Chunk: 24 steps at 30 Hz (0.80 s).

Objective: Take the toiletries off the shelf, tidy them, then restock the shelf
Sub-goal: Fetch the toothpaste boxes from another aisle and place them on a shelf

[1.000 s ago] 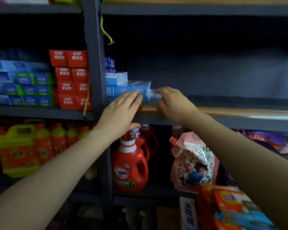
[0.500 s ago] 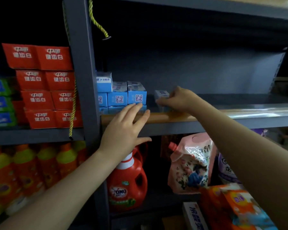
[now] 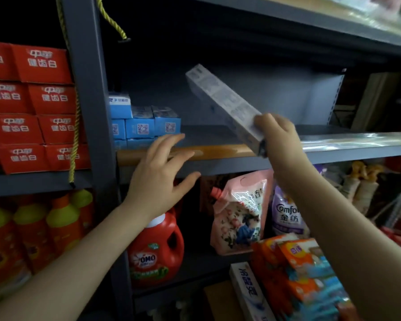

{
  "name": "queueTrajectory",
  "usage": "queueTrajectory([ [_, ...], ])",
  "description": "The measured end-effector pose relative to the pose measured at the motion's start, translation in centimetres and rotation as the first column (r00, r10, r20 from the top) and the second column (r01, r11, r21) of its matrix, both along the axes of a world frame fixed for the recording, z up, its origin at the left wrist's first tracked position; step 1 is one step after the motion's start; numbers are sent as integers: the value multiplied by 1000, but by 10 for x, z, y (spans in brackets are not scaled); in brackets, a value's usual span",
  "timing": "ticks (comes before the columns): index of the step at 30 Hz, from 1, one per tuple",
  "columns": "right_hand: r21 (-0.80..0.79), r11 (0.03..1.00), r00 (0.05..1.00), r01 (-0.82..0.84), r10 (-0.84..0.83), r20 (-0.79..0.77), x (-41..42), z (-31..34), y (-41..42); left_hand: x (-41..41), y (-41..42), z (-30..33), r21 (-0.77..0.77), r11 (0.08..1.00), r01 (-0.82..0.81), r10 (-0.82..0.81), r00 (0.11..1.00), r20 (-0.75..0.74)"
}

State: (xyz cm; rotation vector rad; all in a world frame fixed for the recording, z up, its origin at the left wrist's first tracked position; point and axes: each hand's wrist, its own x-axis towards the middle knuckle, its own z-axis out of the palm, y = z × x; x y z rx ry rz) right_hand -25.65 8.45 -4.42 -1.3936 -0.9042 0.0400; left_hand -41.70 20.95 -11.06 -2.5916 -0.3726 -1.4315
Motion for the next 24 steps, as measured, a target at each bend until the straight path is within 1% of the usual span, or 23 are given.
queueTrajectory([
  [1, 26, 996, 989, -84, 86, -123, -1, -13, -14, 3, -10, -1, -107, 989, 107, -99, 992, 75],
  [2, 27, 989, 963, -148, 150, -223, -2, -28, -25, 6, -22, -2, -260, 939, 226, -191, 969, 155],
  [3, 5, 982, 939, -186, 180, -295, -2, -44, -35, 8, -36, -2, -441, 832, 336, -256, 939, 231],
  [4, -9, 976, 915, -217, 200, -351, -4, -58, -44, 11, -51, -1, -629, 645, 434, -320, 901, 294],
  [5, 2, 968, 887, -253, 233, -399, -4, -71, -50, 17, -62, -3, -763, 417, 494, -391, 855, 340],
  [6, 37, 952, 847, -303, 287, -448, -4, -84, -57, 23, -68, -6, -817, 236, 526, -441, 807, 392],
  [7, 82, 927, 794, -367, 358, -491, -4, -94, -62, 29, -72, -11, -829, 155, 537, -443, 788, 428],
  [8, 110, 890, 747, -442, 434, -504, -3, -102, -68, 34, -75, -15, -827, 106, 552, -417, 780, 467],
  [9, 102, 849, 719, -519, 498, -485, -2, -108, -73, 38, -77, -18, -822, 86, 564, -378, 781, 497],
  [10, 51, 809, 710, -585, 542, -451, -1, -113, -76, 41, -80, -22, -819, 81, 568, -339, 789, 513],
  [11, -24, 790, 723, -613, 549, -419, 0, -119, -77, 46, -80, -29, -823, 103, 558, -320, 802, 504],
  [13, -136, 790, 763, -599, 510, -398, 3, -127, -76, 50, -80, -42, -846, 144, 514, -314, 834, 453],
  [15, -195, 786, 783, -586, 489, -384, 6, -131, -74, 53, -76, -52, -845, 170, 507, -347, 833, 430],
  [17, -263, 797, 828, -544, 459, -321, 11, -135, -72, 53, -73, -55, -841, 196, 504, -390, 827, 405],
  [18, -280, 822, 861, -496, 425, -279, 14, -138, -71, 52, -70, -56, -835, 198, 514, -409, 817, 406],
  [19, -302, 858, 908, -415, 367, -204, 17, -141, -69, 53, -68, -57, -822, 187, 538, -416, 801, 430],
  [21, -374, 910, 979, -179, 201, 21, 22, -149, -63, 53, -66, -61, -785, 154, 600, -405, 763, 504],
  [23, -400, 917, 976, 9, 79, 205, 24, -158, -60, 54, -68, -65, -743, 135, 656, -404, 721, 563],
  [24, -393, 918, 966, 47, 58, 252, 24, -162, -59, 56, -70, -68, -722, 126, 680, -409, 699, 586],
])
